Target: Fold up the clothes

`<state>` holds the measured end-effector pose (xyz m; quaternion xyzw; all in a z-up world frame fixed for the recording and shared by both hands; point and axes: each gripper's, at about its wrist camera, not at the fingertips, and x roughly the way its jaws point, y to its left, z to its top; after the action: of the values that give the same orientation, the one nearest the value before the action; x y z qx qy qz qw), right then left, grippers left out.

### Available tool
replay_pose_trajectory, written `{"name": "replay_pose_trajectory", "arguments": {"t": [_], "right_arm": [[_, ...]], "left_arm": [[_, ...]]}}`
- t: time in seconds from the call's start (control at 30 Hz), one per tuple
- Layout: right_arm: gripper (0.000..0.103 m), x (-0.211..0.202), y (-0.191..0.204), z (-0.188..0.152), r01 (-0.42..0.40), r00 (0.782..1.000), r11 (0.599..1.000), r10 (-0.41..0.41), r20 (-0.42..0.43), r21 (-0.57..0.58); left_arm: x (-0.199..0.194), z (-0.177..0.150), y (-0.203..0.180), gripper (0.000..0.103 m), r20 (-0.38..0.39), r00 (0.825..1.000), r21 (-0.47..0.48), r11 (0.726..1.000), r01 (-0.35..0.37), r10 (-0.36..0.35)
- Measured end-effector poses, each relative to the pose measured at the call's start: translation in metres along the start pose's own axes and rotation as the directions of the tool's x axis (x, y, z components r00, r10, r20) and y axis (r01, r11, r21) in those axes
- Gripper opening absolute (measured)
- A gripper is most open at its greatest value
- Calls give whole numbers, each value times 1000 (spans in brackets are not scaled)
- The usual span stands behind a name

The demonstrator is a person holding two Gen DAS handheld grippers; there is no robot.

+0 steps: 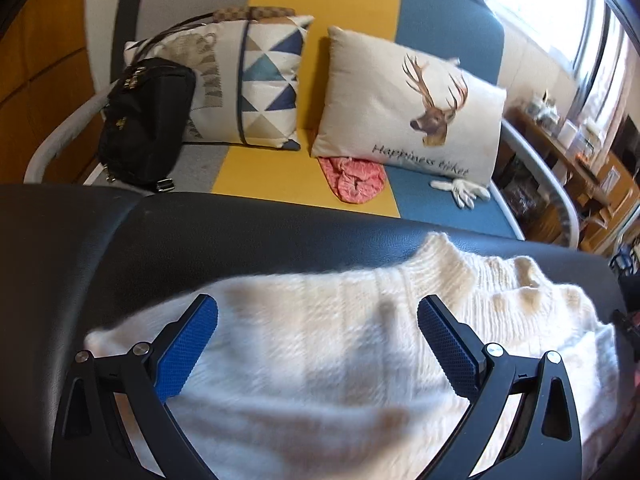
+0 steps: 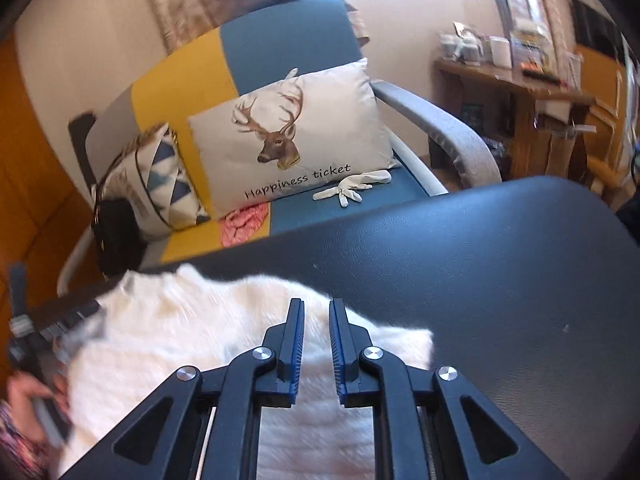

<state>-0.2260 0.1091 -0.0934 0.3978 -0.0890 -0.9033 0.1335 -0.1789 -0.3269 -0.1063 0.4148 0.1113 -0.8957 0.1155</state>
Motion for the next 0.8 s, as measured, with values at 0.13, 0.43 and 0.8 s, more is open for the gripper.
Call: {"name": "replay_pose_trajectory", "arguments": {"t": [0.13,0.43,0.8], "right_arm": [[13,22,11,1,-18,999,999,15,-52,-50],[5,47,8,-9,65,995,997,-68,-75,-38],[23,-14,4,0,-153,987,987,154,-33,38]], "left_arm": [[-4,-11,16,102,5,992,52,991,-123,123],[15,-13,28,103,-16,987,49,986,-161,162],[-33,-8,44,103,21,999,49,998,-41,40]]}}
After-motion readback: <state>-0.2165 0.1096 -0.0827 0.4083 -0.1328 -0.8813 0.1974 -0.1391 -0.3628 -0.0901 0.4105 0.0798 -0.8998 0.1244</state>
